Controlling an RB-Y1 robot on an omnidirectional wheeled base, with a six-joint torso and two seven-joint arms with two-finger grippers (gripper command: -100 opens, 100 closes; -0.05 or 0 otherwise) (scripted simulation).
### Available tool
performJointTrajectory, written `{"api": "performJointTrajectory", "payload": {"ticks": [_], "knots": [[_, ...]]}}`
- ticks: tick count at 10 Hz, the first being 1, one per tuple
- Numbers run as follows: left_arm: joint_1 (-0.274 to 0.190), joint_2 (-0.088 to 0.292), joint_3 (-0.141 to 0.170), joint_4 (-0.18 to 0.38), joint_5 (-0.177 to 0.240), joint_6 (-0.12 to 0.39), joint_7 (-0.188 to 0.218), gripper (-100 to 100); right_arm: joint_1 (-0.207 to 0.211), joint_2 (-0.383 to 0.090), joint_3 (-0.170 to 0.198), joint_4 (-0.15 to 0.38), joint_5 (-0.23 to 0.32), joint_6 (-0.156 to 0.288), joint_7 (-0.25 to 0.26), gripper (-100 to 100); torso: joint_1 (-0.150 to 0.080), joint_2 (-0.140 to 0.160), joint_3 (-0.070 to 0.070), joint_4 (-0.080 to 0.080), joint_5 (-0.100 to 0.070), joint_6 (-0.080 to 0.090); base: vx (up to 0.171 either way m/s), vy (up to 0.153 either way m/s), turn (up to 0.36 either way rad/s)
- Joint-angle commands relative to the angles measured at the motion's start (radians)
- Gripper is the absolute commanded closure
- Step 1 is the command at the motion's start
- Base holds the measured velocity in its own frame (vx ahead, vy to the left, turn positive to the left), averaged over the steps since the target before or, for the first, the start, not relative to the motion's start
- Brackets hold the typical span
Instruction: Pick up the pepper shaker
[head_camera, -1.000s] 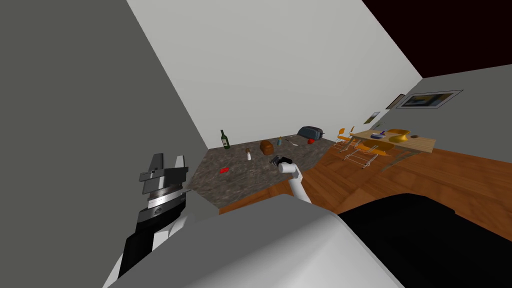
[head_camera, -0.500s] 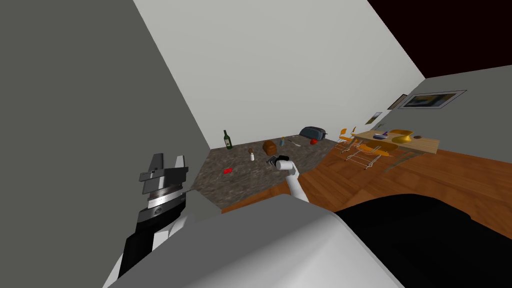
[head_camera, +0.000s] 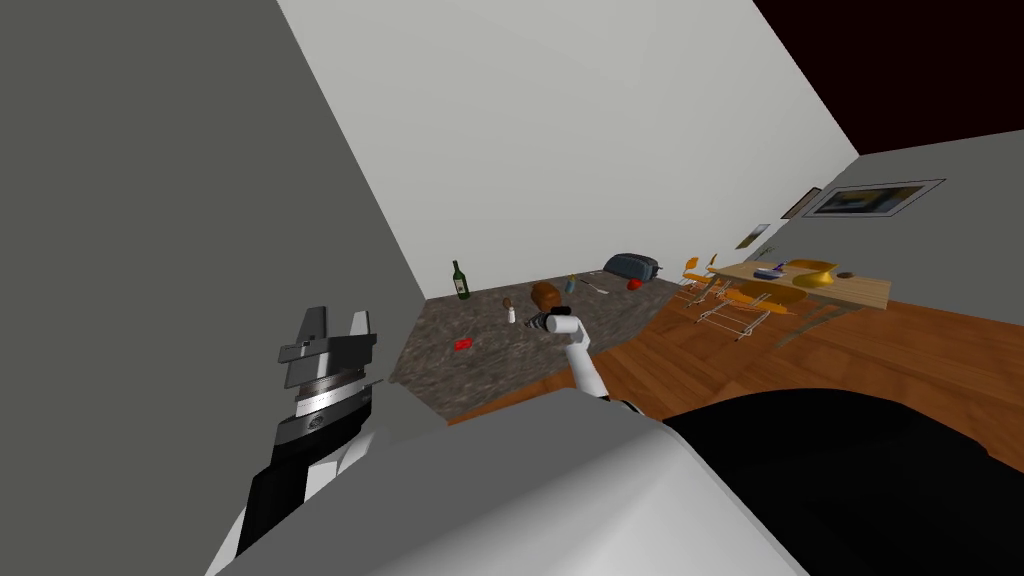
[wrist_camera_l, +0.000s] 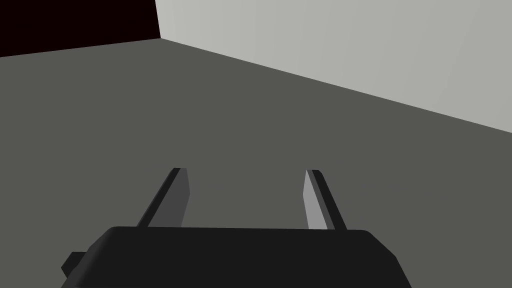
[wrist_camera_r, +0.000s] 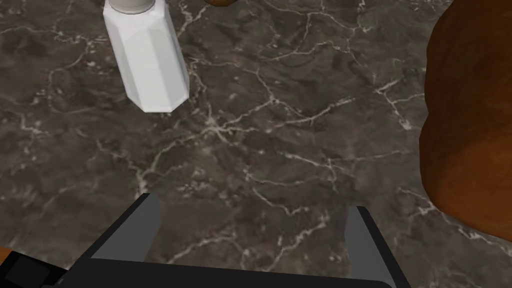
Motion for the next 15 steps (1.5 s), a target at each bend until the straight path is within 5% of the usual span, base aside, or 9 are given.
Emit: {"api": "performJointTrajectory", "payload": {"ticks": [1, 5, 7, 8, 9, 15], "knots": [[0.0, 0.0, 0.0, 0.0, 0.0, 0.0, 0.0, 0, -0.022, 0.009, 0.004, 0.006, -0.019, 0.043, -0.028, -100, 0.0, 0.0, 0.0, 0.0, 0.0, 0.0, 0.052, 0.055, 0.007], [0.0, 0.0, 0.0, 0.0, 0.0, 0.0, 0.0, 0, -0.094, 0.05, 0.013, 0.032, -0.063, 0.141, -0.102, -100, -0.001, -0.004, -0.002, -0.001, 0.0, 0.0, 0.092, 0.05, 0.008], [0.0, 0.0, 0.0, 0.0, 0.0, 0.0, 0.0, 0, -0.104, 0.049, 0.009, 0.041, -0.069, 0.142, -0.101, -100, -0.004, -0.004, -0.002, -0.001, -0.001, 0.0, 0.068, 0.011, 0.0], [0.0, 0.0, 0.0, 0.0, 0.0, 0.0, 0.0, 0, -0.105, 0.05, 0.009, 0.041, -0.07, 0.146, -0.104, 0, -0.005, -0.001, -0.001, 0.0, -0.001, 0.0, 0.008, 0.002, 0.0], [0.0, 0.0, 0.0, 0.0, 0.0, 0.0, 0.0, 0, -0.111, 0.075, 0.046, 0.057, -0.02, 0.118, -0.153, -100, -0.005, 0.001, 0.001, 0.0, -0.001, 0.0, 0.011, -0.071, 0.073], [0.0, 0.0, 0.0, 0.0, 0.0, 0.0, 0.0, 0, -0.126, 0.136, 0.139, 0.097, 0.113, 0.05, -0.276, -100, -0.012, 0.003, 0.002, 0.001, -0.003, 0.0, -0.003, -0.104, 0.068]]}}
